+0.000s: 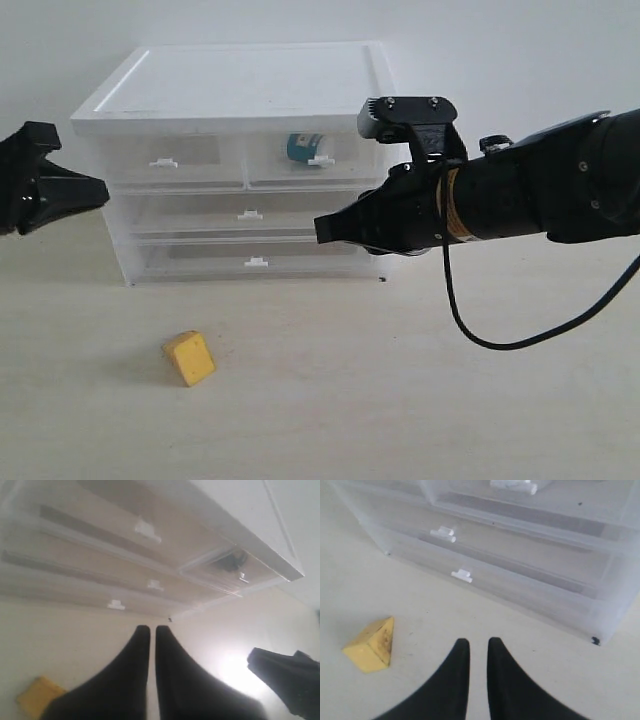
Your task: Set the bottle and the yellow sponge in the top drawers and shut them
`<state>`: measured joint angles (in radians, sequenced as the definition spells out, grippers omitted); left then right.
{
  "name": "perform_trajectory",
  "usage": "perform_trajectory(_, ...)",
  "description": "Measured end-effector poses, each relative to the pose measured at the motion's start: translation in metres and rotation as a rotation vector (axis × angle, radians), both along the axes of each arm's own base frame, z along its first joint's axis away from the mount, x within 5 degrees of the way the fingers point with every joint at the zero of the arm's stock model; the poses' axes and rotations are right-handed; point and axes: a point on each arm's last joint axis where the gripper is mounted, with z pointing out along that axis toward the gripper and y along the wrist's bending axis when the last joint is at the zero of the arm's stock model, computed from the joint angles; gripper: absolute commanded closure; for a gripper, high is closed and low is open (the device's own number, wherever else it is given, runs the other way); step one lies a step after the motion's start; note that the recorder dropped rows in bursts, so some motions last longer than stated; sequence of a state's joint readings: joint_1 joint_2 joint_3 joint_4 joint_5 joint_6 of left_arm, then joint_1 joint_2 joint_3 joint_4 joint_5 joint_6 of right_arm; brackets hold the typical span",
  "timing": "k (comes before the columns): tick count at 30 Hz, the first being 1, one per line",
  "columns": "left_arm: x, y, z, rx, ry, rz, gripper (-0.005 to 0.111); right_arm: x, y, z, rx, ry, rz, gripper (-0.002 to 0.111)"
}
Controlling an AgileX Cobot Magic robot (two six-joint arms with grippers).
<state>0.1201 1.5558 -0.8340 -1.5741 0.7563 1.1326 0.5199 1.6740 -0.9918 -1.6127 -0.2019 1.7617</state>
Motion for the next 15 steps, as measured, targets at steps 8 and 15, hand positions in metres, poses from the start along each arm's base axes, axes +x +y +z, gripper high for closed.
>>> perform_trajectory(8,0.03,-0.008,-0.036,-0.234,0.082,-0.072,0.066,0.005,-0.005,0.001,-0.084,-0.073,-0.01,0.099)
perform_trajectory(15,0.054,-0.005,-0.043,-0.248,0.071,-0.078,0.063,0.012,-0.001,0.015,-0.088,-0.136,0.004,0.099)
